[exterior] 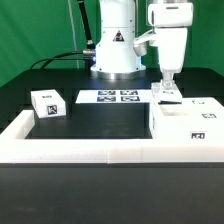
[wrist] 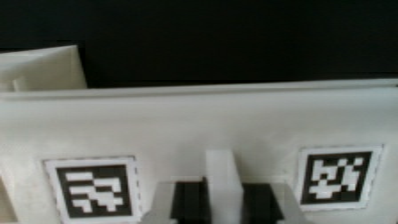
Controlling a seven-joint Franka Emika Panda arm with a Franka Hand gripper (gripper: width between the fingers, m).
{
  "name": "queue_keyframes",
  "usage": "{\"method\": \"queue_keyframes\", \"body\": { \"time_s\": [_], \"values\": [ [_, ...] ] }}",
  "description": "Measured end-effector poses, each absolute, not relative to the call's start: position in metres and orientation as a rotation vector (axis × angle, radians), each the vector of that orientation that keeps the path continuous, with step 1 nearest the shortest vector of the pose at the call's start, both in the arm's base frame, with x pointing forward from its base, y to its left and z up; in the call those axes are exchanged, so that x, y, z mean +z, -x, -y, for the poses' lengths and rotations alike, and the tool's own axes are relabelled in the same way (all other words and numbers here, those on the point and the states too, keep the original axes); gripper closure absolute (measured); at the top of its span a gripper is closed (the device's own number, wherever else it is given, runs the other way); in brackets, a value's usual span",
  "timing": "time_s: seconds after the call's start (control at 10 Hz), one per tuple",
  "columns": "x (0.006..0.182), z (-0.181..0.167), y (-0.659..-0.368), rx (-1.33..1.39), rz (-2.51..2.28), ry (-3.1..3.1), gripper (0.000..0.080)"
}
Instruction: Assemble cabinet
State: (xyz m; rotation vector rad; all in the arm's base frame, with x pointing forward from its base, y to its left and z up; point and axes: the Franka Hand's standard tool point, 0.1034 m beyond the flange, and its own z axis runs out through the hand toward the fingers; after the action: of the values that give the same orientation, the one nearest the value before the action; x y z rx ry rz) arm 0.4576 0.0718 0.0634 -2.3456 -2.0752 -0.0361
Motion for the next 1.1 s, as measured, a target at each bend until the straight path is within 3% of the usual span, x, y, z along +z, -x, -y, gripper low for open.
{"method": "queue_keyframes", "body": {
  "time_s": [1.1],
  "values": [
    [0.0592, -0.0698, -0.4587, -0.016, 2.078, 2.328, 0.0731]
  ]
}}
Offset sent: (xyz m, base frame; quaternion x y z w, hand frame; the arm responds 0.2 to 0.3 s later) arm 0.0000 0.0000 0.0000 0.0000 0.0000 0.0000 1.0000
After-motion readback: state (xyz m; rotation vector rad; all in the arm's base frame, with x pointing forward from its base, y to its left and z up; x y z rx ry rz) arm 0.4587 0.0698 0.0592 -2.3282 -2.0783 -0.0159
